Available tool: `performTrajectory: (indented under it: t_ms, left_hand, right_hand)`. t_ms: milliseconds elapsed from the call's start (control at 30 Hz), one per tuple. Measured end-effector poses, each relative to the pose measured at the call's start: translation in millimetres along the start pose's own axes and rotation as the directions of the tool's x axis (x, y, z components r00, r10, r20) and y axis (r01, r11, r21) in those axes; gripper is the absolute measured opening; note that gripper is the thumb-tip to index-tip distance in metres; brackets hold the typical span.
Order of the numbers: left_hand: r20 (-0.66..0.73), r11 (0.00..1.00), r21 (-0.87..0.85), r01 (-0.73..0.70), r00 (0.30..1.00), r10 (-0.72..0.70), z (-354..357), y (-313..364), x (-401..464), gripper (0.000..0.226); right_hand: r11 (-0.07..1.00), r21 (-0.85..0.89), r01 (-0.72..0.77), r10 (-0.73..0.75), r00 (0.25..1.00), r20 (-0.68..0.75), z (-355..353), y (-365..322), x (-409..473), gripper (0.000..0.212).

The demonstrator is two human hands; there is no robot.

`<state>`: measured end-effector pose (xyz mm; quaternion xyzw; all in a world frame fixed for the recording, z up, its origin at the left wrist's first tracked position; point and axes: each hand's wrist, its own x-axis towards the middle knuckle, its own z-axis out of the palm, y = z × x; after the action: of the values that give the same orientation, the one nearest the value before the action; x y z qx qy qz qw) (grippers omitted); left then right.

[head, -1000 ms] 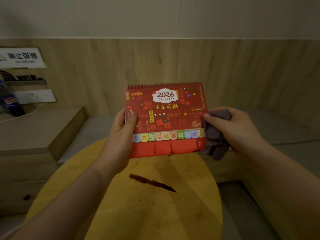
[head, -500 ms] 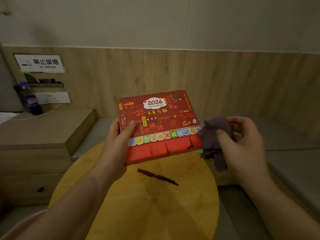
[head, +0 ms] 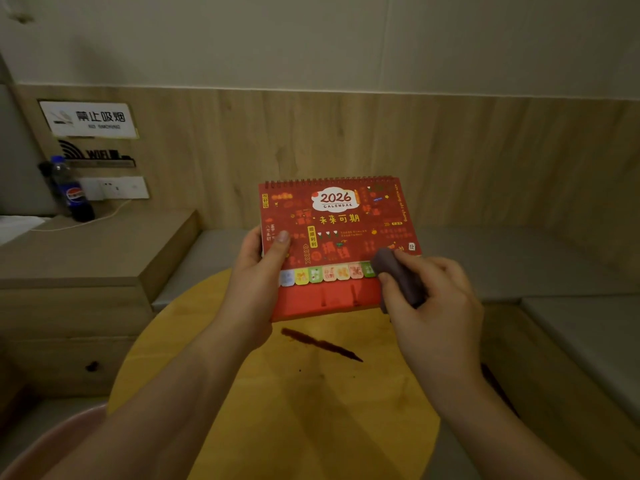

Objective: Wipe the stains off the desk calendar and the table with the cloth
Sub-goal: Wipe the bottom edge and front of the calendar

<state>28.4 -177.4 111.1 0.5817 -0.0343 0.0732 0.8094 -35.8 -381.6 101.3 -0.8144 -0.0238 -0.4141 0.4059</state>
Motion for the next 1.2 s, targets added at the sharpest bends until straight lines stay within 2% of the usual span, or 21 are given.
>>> performTrajectory:
  t_ms: [200, 400, 567, 667, 733, 867, 967, 1067, 1200]
  left_hand:
    - [-0.008, 1.000, 0.000, -0.001, 1.000, 0.001, 8, -10, -2, 0.037]
    - [0.010, 0.996, -0.070, -0.053, 0.998, 0.054, 16, -12, -4, 0.024]
    - [0.022, 0.988, -0.152, -0.023, 0.999, 0.026, 16, -11, -5, 0.023]
    - [0.016, 0.989, -0.140, -0.039, 0.999, 0.042, 13, -11, -4, 0.024]
    - [-0.001, 0.993, -0.110, -0.045, 0.999, 0.045, 10, -10, -3, 0.027]
    - [-0.007, 0.998, -0.062, 0.015, 1.000, -0.016, -2, -9, -4, 0.028]
    - [-0.013, 0.999, -0.048, 0.018, 1.000, -0.018, -6, -9, -4, 0.025]
    - [-0.002, 0.999, -0.052, 0.015, 1.000, -0.015, -4, -8, -5, 0.024]
    - [0.022, 0.999, -0.051, 0.014, 1.000, -0.013, 4, -8, -6, 0.019]
  right_hand:
    - [0.998, 0.053, 0.040, -0.043, 0.998, 0.054, 20, -16, -20, 0.036]
    - [0.987, 0.138, 0.079, -0.090, 0.993, 0.075, 43, -41, -36, 0.036]
    - [0.982, 0.155, 0.104, -0.120, 0.988, 0.096, 54, -54, -42, 0.036]
    - [0.970, 0.228, 0.085, -0.100, 0.994, 0.053, 49, -53, -39, 0.033]
    - [0.963, 0.260, 0.066, -0.058, 0.998, -0.039, 38, -48, -33, 0.032]
    - [0.970, 0.241, -0.040, 0.084, 0.981, -0.175, 7, -22, -6, 0.029]
    - [0.987, 0.131, -0.091, 0.120, 0.964, -0.238, -15, 4, 11, 0.028]
    - [0.991, 0.049, -0.122, 0.130, 0.966, -0.223, -23, 20, 15, 0.029]
    - [0.993, 0.044, -0.110, 0.116, 0.980, -0.163, -15, 18, 5, 0.030]
